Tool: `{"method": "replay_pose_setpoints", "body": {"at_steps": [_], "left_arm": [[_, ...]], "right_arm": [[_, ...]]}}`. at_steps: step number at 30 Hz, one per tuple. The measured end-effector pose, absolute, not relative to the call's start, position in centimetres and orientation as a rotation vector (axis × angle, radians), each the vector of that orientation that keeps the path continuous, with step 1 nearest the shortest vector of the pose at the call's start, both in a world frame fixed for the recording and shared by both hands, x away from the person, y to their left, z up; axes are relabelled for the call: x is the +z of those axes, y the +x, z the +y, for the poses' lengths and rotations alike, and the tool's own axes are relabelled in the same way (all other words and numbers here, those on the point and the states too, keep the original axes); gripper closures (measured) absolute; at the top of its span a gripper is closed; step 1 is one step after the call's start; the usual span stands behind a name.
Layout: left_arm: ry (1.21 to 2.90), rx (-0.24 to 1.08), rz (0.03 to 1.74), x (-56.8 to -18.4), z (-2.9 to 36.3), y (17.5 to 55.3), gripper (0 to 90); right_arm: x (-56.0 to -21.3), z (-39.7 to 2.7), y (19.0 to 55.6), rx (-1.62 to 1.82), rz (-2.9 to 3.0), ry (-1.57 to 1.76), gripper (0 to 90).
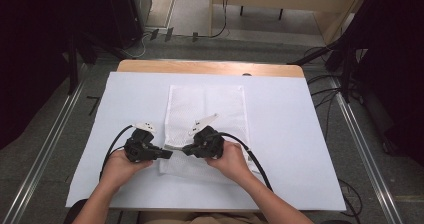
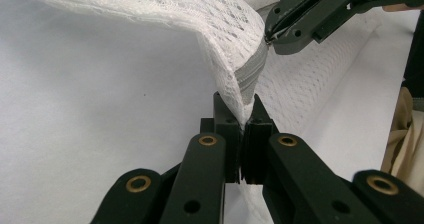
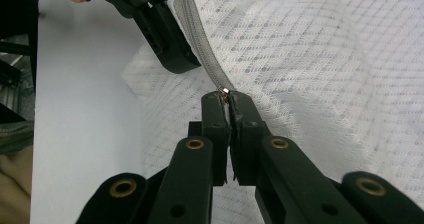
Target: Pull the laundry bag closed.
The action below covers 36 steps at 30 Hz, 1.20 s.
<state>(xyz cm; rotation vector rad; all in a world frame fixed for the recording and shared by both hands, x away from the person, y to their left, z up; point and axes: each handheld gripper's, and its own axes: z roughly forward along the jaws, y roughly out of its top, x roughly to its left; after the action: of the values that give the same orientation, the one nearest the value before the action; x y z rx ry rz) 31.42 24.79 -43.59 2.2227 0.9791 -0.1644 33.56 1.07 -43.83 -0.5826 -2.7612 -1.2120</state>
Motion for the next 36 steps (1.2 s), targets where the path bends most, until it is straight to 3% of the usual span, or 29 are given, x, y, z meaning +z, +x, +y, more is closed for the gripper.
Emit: {"method": "replay_pose_setpoints", "body": {"at_steps": [36], "left_arm": [[2.219, -0.138, 0.960, -43.3, 25.2, 31.2, 89.0]], "right_arm": [[-44.5, -1.9, 33.2, -1.210, -2.817, -0.599, 88.4]]}}
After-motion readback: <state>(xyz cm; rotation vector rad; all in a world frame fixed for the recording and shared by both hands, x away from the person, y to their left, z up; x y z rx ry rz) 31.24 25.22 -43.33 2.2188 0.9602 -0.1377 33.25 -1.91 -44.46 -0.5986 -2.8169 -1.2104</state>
